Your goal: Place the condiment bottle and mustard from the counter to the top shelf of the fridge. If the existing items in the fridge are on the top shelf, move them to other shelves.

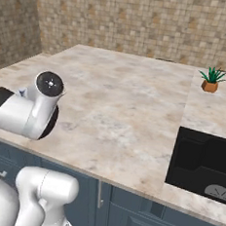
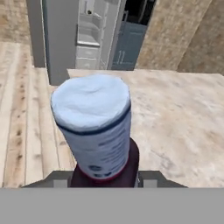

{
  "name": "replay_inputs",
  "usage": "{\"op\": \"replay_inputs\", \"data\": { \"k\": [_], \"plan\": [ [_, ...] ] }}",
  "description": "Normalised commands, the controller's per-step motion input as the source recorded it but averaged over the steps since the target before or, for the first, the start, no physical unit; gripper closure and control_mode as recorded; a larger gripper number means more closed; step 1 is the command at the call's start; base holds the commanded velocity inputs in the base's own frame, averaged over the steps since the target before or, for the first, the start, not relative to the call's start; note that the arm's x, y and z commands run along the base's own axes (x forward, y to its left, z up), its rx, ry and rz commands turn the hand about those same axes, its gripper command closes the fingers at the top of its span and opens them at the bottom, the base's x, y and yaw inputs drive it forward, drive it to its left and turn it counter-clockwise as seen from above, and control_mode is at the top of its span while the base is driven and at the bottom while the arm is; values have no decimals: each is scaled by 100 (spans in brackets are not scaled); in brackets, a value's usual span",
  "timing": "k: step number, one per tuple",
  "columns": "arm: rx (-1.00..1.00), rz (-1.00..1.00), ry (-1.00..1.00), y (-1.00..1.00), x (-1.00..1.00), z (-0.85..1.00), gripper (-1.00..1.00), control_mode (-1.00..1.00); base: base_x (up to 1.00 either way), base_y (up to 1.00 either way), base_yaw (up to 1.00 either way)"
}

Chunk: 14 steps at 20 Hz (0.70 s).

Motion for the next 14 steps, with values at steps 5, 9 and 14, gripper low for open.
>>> {"op": "replay_inputs", "data": {
  "k": [5, 9, 14],
  "plan": [
    [-2, -5, 43, 0, -16, 61, 100, -100, 0, 0, 0],
    [-1, -2, 27, 0, 0, 15, 100, -100, 0, 0, 0],
    [0, 0, 1, 0, 0, 0, 100, -100, 0, 0, 0]
  ]
}}
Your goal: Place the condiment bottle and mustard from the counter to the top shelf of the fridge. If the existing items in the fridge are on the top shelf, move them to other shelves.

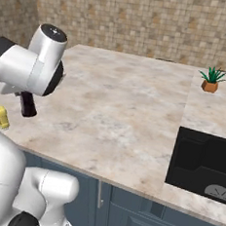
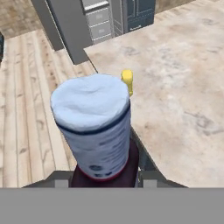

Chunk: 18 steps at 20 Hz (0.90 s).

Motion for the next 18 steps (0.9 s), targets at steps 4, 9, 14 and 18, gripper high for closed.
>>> {"op": "replay_inputs", "data": {
  "k": [4, 9, 14, 18],
  "plan": [
    [0, 0, 0, 0, 0, 0, 100, -100, 0, 0, 0],
    [0, 0, 0, 0, 0, 0, 100, -100, 0, 0, 0],
    [0, 17, -1, 5, -20, 0, 100, -100, 0, 0, 0],
    [0, 15, -2, 2, -71, 0, 100, -100, 0, 0, 0]
  ]
}}
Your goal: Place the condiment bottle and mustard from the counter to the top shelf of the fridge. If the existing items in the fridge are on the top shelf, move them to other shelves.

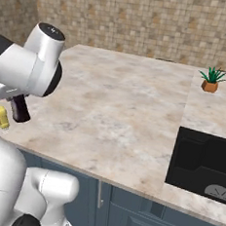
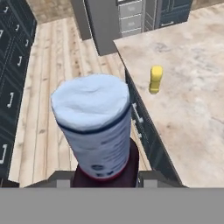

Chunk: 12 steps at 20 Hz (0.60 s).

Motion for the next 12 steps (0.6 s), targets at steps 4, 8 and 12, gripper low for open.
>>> {"op": "replay_inputs", "data": {
  "k": [4, 8, 12],
  "plan": [
    [0, 2, -6, -9, -86, 0, 100, -100, 0, 0, 0],
    [0, 0, -5, -15, -76, 0, 100, -100, 0, 0, 0],
    [0, 0, -2, -8, -53, 0, 100, -100, 0, 0, 0]
  ]
}}
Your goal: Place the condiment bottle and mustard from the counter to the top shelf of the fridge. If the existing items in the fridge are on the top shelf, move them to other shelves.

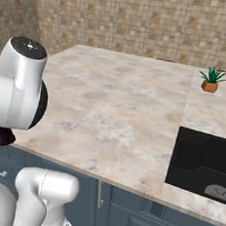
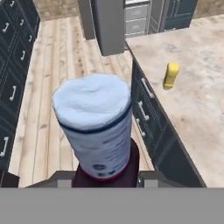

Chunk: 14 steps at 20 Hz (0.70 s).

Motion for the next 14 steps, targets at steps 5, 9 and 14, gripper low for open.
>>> {"op": "replay_inputs", "data": {
  "k": [5, 9, 14],
  "plan": [
    [0, 1, 0, 0, -3, 0, 100, 100, -25, 0, 28],
    [0, 0, 0, 0, 0, 0, 100, 100, -37, 2, 62],
    [0, 0, 0, 0, 0, 0, 100, 100, -34, 24, 73]
  ]
}}
